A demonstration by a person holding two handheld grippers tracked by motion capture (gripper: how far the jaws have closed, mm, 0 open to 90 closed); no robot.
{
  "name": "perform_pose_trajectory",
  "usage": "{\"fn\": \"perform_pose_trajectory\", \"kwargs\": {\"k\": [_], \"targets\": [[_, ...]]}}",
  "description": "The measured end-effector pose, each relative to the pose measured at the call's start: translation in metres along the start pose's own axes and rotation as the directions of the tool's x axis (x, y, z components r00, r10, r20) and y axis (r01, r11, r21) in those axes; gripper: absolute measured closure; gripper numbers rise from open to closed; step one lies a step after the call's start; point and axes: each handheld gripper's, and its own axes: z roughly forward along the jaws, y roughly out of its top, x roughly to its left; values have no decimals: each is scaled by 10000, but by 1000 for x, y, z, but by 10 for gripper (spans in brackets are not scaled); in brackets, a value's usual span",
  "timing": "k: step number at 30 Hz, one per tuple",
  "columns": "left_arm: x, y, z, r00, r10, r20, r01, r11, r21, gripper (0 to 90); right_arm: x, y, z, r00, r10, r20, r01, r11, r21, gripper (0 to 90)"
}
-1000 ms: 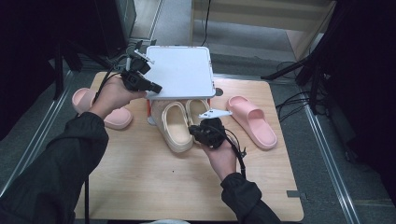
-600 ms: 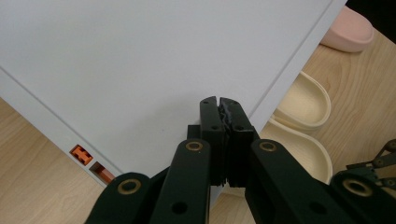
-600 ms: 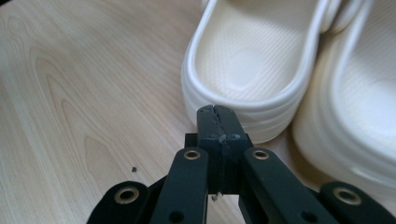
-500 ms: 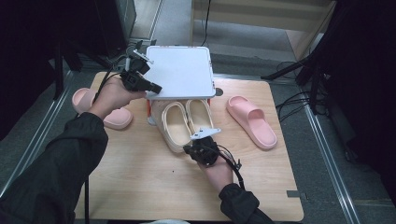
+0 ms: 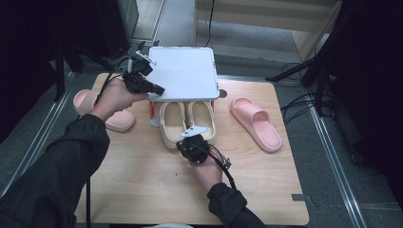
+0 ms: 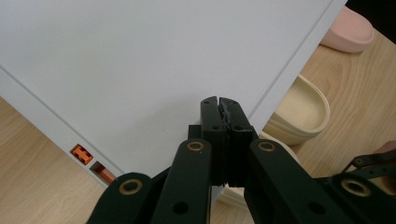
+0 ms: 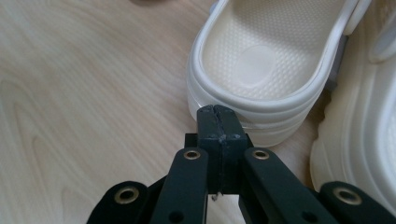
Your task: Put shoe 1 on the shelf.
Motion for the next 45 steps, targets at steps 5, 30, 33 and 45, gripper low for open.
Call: {"fn": "perform_pose_trajectory", "kwargs": {"k": [5, 30, 33, 45], "targets": [[-1, -1, 0, 10000, 48, -12, -48, 10000, -25, 891, 0, 9, 15, 9992, 387, -69, -388, 9991, -165, 900], [0, -3, 0, 10000, -34, 83, 36, 9998, -197, 892, -17, 55, 51, 9933, 362, 1093, -268, 9959, -863, 900], [1, -3, 0, 10000, -17, 45, 17, 9999, -170, 892, -21, 56, 55, 9923, 436, 1158, -322, 9946, -986, 900], [-1, -2, 0, 10000, -8, -62, 7, 10000, -87, 892, -23, 57, 54, 9932, 606, 990, -515, 9945, -917, 900]]}}
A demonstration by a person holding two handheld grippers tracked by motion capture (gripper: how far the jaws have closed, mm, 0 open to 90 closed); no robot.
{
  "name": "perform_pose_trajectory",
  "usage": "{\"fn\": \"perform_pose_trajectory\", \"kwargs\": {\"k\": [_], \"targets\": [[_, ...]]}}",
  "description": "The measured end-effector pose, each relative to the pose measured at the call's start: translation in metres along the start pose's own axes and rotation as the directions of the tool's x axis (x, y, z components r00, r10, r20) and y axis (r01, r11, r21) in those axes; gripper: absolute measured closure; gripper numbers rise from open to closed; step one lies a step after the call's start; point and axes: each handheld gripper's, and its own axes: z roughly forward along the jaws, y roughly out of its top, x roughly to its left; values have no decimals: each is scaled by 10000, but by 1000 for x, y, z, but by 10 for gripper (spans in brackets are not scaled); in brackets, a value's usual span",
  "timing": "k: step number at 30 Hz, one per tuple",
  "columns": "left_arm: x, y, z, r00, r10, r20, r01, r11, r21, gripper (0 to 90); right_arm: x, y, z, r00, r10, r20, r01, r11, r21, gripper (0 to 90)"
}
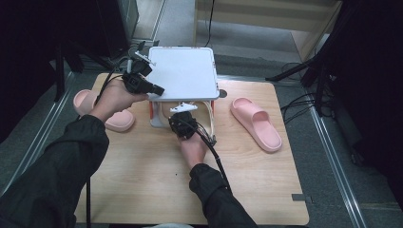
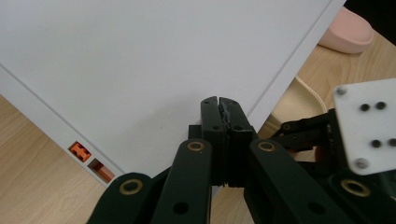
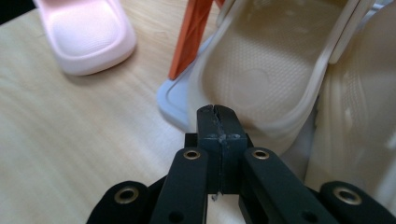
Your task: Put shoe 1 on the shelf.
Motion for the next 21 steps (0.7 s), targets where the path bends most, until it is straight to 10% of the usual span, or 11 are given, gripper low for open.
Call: {"fn": "perform_pose_trajectory", "kwargs": {"k": [12, 21], "targets": [[-1, 2, 0, 9999, -38, -128, 40, 9999, 132, 892, -1, -30, -70, 9936, -719, -866, 712, 9974, -116, 895], [-2, 3, 0, 9998, -136, -144, 138, 9997, 189, 891, -32, -59, -109, 9933, -224, -1134, 251, 9994, 224, 891]]}}
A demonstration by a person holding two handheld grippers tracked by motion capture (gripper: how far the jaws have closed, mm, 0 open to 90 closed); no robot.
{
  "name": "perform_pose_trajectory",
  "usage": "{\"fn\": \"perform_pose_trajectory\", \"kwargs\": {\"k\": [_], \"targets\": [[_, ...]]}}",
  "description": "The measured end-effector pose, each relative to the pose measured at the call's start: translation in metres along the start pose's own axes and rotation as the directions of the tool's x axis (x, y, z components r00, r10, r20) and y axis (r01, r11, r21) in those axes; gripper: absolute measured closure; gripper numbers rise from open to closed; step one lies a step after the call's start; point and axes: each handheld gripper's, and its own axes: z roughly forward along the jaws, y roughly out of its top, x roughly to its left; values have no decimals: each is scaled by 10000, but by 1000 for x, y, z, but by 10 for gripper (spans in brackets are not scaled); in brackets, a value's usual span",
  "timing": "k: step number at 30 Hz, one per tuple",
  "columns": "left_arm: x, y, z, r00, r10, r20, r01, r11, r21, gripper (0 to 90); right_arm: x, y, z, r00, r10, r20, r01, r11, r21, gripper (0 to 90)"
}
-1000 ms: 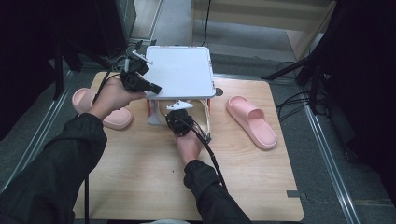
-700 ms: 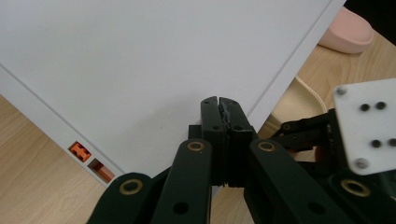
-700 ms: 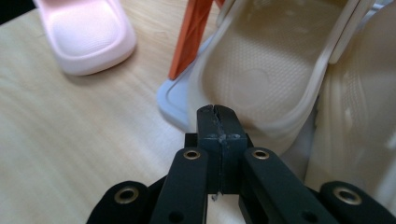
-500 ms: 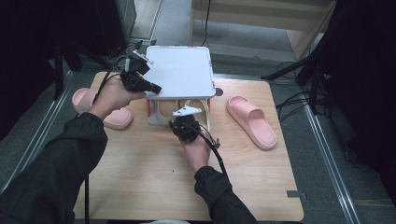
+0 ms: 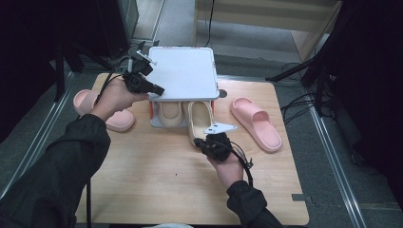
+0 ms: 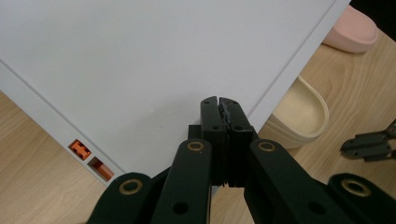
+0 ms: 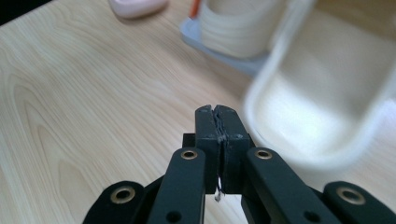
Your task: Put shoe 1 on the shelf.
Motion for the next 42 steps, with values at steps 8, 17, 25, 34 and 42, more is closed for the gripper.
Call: {"fn": "perform_pose_trajectory", "kwargs": {"k": [8, 17, 25, 34, 42], "targets": [[-1, 1, 0, 10000, 85, -48, -85, 9999, 54, 891, -23, -26, -22, 9980, -187, 609, 150, 9981, 602, 889], [0, 0, 0, 10000, 65, -9, -65, 10000, 8, 891, -35, -30, -3, 9973, -15, 737, -78, 9920, 1258, 898], [-1, 0, 0, 9999, 129, -80, -129, 9999, 2, 891, -36, -16, 15, 9959, 132, 892, -216, 9954, 935, 900], [0, 0, 0, 10000, 77, -3, -77, 10000, 31, 891, -49, 3, 36, 9906, 641, 1210, -709, 9961, 529, 900], [1, -1, 0, 9999, 7, 120, -7, 10000, -68, 891, -61, 15, 54, 9870, 984, 1273, -1030, 9942, 300, 896]]}}
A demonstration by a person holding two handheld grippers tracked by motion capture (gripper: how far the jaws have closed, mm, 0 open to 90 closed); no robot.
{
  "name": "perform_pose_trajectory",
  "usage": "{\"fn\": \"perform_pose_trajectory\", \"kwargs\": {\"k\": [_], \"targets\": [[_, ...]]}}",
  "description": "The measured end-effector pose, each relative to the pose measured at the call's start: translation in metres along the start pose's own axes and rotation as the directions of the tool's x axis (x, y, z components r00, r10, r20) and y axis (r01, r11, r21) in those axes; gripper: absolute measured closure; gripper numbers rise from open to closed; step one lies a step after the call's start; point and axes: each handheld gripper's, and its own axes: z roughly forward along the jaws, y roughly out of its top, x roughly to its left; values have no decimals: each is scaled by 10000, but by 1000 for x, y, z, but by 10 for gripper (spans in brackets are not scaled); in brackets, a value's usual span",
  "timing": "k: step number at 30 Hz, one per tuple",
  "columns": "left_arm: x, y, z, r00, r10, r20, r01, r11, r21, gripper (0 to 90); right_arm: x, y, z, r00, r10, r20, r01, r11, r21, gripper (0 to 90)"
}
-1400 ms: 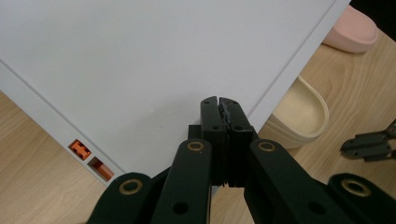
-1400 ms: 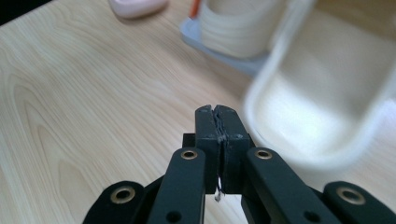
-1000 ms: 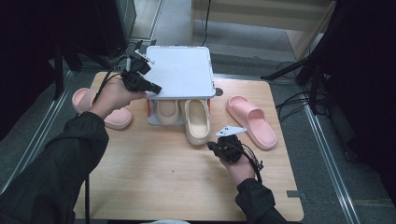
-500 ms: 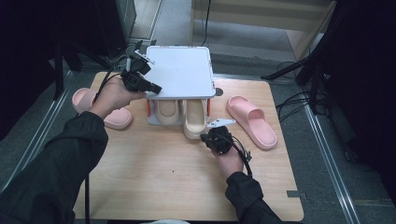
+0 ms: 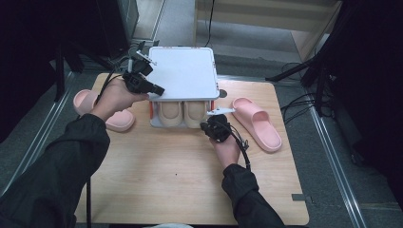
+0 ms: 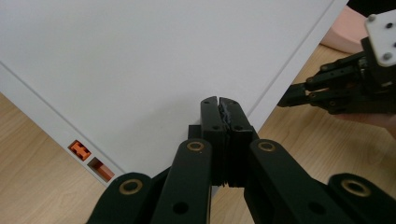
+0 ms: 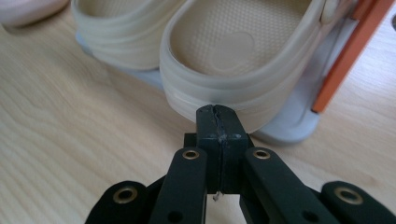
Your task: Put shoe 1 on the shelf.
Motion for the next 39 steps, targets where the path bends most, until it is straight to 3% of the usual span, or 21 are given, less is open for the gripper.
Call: {"fn": "perform_pose_trajectory", "kwargs": {"k": [5, 11, 15, 17, 20, 23, 25, 29, 31, 34, 39], "targets": [[0, -3, 0, 10000, 1, -26, -1, 9997, -227, 891, -3, 6, 8, 9998, -168, -42, 168, 9998, -66, 900], [0, -3, -1, 9999, 91, 110, -88, 9996, -276, 846, -5, 5, 2, 9994, 177, -284, -177, 9998, -5, 888], [-3, -1, -1, 10000, 18, -73, -20, 9997, -230, 790, -5, -1, -18, 9982, 78, -592, -81, 10000, -50, 854], [-5, 0, -4, 10000, -56, 46, 58, 9993, -357, 740, -4, -5, -30, 9961, 71, -876, -74, 10000, -23, 822], [-12, 1, -15, 9997, -120, 207, 135, 9972, -732, 689, -2, -12, -50, 9935, -79, -1137, 79, 10000, 1, 762], [-23, -2, -27, 9998, 38, 193, -25, 9979, -651, 598, 1, -20, -67, 9899, -200, -1405, 208, 9998, 43, 703], [-29, -9, -36, 9997, 131, 210, -114, 9970, -765, 564, 4, -26, -79, 9881, -112, -1535, 90, 9998, -152, 697], [-36, -29, -44, 9994, -65, 335, 92, 9966, -814, 500, 8, -37, -97, 9858, -172, -1671, 133, 9996, -247, 644], [-37, -41, -44, 9997, -128, 211, 144, 9968, -787, 480, 9, -42, -102, 9854, -335, -1669, 309, 9994, -181, 617], [-35, -62, -40, 9994, -253, 252, 275, 9955, -907, 479, 9, -51, -110, 9828, -679, -1720, 591, 9967, -562, 590], [-30, -93, -32, 9990, -446, -66, 438, 9949, -906, 470, 8, -57, -116, 9810, -578, -1853, 495, 9976, -488, 549]]}}
